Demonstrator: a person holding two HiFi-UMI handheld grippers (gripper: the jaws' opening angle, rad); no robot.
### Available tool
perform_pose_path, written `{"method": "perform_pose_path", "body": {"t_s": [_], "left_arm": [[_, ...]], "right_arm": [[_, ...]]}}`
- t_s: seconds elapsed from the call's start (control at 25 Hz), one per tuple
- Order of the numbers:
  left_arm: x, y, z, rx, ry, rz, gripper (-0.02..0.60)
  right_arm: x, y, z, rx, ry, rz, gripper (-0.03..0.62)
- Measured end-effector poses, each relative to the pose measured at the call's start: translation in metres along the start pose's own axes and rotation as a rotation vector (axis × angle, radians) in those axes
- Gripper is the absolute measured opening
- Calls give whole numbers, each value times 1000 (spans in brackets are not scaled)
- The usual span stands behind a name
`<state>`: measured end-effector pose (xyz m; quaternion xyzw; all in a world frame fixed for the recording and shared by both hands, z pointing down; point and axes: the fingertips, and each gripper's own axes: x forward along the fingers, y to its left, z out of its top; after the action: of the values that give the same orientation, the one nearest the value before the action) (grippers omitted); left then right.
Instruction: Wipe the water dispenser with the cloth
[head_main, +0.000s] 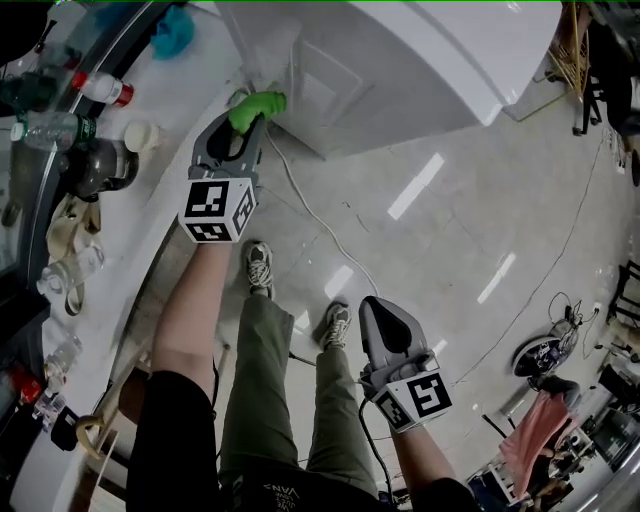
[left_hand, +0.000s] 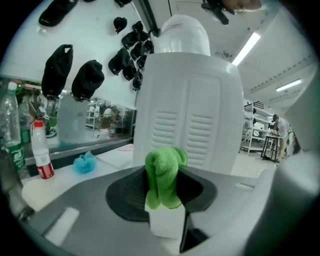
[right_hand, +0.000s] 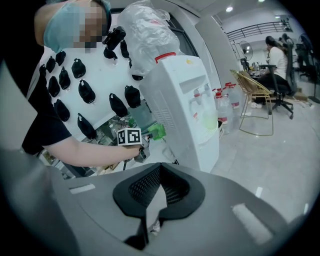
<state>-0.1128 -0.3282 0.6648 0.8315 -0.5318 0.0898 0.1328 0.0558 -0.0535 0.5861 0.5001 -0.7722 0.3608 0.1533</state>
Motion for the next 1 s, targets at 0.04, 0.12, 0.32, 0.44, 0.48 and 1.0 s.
{"method": "perform_pose_path", "body": {"t_s": [0.04,0.12,0.32,0.44,0.48,1.0], "left_arm": [[-4,-14,-7,-5,5,-16,135],[-11,-44,-25,-16,24,-55,135],[-17,-117,-60,-26,72,-161,135],[-11,-150,-68,-14,87,-212,135],[-7,-158,-69,-5,90,-224,135],[39,-80,-52,7,98,-100,135]], "right_arm": [[-6,-4,-2,-4,1,-3,6],[-17,-10,-10,-12,7,-8,6],[-37,-17,-26,-10,14,-18,6],[-43,-19,-33,6,10,-26,6],[-44,-19,-36,13,7,-29,6],[-19,-22,-40,88,-6,-58,6]]}}
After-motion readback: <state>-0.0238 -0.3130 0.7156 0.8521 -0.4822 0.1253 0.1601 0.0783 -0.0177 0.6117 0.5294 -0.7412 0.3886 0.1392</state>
